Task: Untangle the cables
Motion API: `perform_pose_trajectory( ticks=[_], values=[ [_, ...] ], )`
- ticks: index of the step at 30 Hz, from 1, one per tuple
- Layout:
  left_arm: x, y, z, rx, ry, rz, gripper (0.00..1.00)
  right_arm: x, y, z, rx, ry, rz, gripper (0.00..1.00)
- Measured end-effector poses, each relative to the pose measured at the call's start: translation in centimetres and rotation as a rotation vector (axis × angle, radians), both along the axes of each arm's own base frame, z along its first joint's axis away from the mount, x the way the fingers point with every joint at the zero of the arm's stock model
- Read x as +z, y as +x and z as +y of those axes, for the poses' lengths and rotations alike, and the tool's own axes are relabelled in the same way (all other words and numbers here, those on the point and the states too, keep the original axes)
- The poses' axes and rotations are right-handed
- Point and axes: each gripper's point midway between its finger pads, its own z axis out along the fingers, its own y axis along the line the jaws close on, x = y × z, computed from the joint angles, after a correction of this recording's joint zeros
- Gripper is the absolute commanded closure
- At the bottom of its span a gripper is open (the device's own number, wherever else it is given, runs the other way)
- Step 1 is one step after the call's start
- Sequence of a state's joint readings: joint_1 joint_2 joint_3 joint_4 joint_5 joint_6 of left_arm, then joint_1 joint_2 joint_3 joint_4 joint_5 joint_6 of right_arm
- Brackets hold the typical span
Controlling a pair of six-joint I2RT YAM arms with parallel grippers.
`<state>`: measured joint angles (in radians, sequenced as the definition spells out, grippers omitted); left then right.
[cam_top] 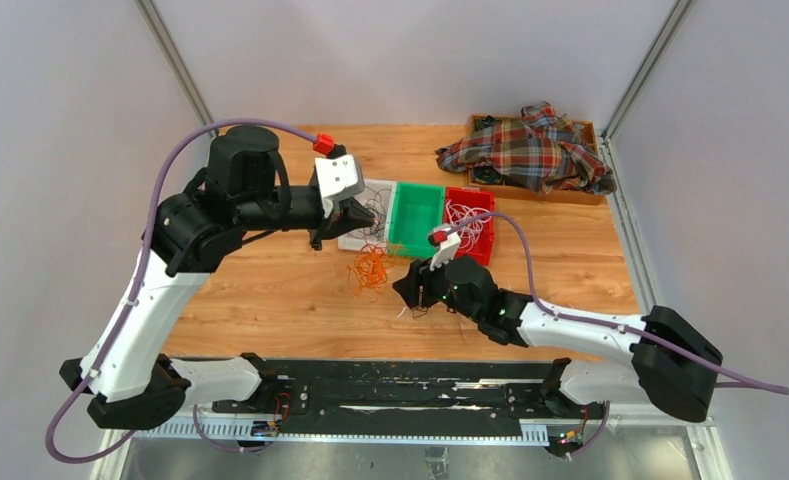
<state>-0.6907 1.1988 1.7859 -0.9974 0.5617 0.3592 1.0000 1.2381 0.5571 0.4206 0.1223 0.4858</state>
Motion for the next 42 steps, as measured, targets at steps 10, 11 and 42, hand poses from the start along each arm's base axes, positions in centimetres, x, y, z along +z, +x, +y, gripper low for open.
perform_pose_trajectory(
  ticks=[10, 11, 42],
  values=[
    [-5.0, 0.0, 1.2, 0.031, 0.102, 0.038, 1.0, 3.6, 0.6, -3.3, -0.115, -0.012, -0.05, 0.21],
    [-5.5, 0.2, 1.3, 0.036, 0.117, 0.039, 1.0, 3.0, 0.8, -3.6, -0.132, -0.042, -0.03, 0.23],
    [-5.2, 0.0, 4.6, 0.083, 0.204, -0.117, 1.0, 3.8, 5.6, 0.2, -0.087, -0.189, 0.068, 0.99]
  ],
)
